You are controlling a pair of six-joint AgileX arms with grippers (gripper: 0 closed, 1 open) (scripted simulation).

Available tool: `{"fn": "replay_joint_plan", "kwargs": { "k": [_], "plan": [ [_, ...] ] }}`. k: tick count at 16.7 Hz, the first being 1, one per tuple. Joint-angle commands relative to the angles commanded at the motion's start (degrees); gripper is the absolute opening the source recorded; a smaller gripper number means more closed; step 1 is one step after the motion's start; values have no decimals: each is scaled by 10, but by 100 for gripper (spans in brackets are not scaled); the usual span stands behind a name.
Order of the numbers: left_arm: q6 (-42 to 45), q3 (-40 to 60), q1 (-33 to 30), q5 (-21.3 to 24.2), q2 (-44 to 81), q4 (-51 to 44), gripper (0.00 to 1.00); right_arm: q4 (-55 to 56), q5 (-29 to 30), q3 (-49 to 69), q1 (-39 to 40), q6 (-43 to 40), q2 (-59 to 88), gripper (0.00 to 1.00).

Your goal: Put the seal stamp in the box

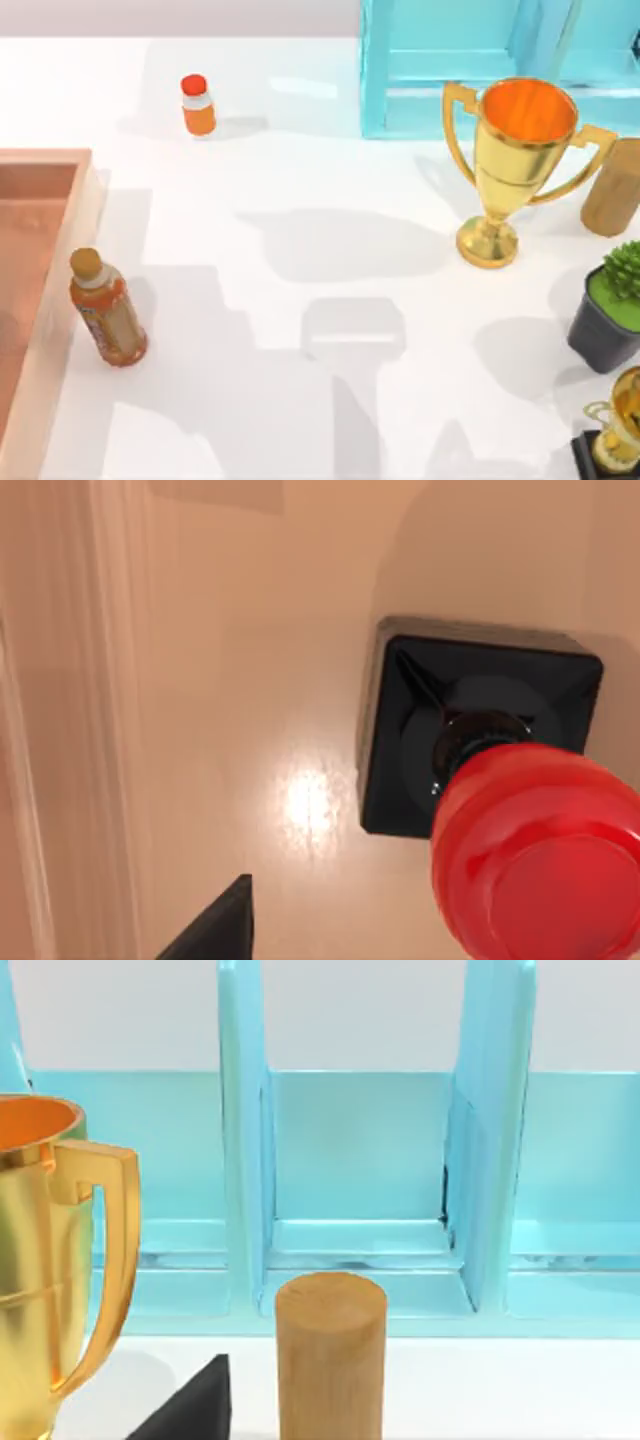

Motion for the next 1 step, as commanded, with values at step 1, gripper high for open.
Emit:
{"fn": "replay_joint_plan", "kwargs": {
  "k": [1],
  "plan": [
    [0, 0, 0, 0, 0, 0, 100, 0, 0, 0, 0, 0, 0, 100]
  ]
}}
